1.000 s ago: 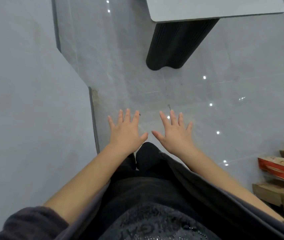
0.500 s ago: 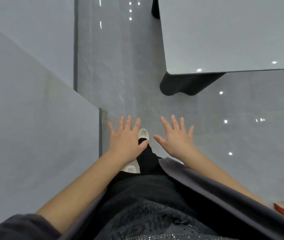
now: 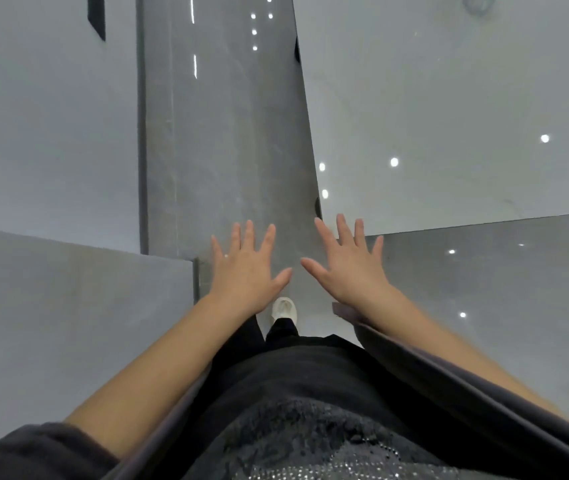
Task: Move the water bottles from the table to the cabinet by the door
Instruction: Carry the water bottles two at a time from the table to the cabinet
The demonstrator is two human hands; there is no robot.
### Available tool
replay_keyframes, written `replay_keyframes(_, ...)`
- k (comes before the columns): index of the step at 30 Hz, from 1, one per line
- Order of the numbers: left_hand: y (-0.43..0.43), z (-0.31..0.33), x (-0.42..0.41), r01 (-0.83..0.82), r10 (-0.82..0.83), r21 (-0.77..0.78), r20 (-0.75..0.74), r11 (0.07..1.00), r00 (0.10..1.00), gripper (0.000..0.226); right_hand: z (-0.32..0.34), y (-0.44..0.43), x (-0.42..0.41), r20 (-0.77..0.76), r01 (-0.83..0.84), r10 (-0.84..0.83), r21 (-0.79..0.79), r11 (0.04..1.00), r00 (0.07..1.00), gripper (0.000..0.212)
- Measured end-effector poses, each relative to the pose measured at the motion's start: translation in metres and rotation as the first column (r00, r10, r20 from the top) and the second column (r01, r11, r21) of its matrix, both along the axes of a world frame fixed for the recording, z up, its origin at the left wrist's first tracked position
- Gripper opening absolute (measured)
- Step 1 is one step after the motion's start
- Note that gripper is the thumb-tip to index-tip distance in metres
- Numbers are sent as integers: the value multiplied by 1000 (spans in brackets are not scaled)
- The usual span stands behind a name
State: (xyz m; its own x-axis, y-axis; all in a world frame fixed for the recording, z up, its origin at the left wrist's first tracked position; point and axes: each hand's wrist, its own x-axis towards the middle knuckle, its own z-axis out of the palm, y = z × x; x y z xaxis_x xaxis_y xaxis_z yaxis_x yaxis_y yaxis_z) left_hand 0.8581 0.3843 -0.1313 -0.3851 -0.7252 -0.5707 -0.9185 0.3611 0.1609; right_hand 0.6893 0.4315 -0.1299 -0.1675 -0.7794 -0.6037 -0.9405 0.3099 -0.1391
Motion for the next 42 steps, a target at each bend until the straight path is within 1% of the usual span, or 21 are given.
replay_keyframes(2,-28,-4,-7,39,-39,-10,-20,999,999,81,-3,-20,-4,-8,44,-44,-5,999,999,76)
replay_keyframes(7,-111,-11,-19,195,-195,-12,-45,981,980,80,-11,-84,-4,-18,170,-170,-6,986,985,75)
replay_keyframes(11,-189,-10,-16,306,-304,41,-45,951,951,80,-11,-145,3,-28,306,-305,35,951,952,76)
replay_keyframes(15,-257,-7,-14,393,-392,32,-41,919,919,81,-6,-200,14,-28,381,-380,29,924,925,76)
replay_keyframes(20,-312,-5,-17,423,-420,45,-55,905,906,80,-2,-248,16,-27,442,-441,24,897,897,76)
replay_keyframes(25,-361,-9,-31,412,-409,66,-57,909,911,78,-11,-296,-8,-32,503,-502,16,864,864,76)
replay_keyframes(30,-414,-9,-69,478,-477,6,-63,878,877,78,-22,-348,-42,-5,547,-547,-21,837,837,75)
replay_keyframes(33,-454,-12,-104,520,-520,-24,-75,854,851,78,-30,-382,-67,16,594,-594,-35,803,804,75)
replay_keyframes(38,-529,-12,-159,631,-630,-2,-47,776,775,77,-33,-437,-115,16,698,-698,-1,716,716,74)
replay_keyframes(40,-558,-11,-180,645,-644,-6,-46,764,763,77,-31,-459,-135,24,725,-725,2,689,688,75)
replay_keyframes(42,-581,-12,-203,644,-643,-15,-69,765,762,77,-29,-479,-155,24,731,-731,-7,682,682,76)
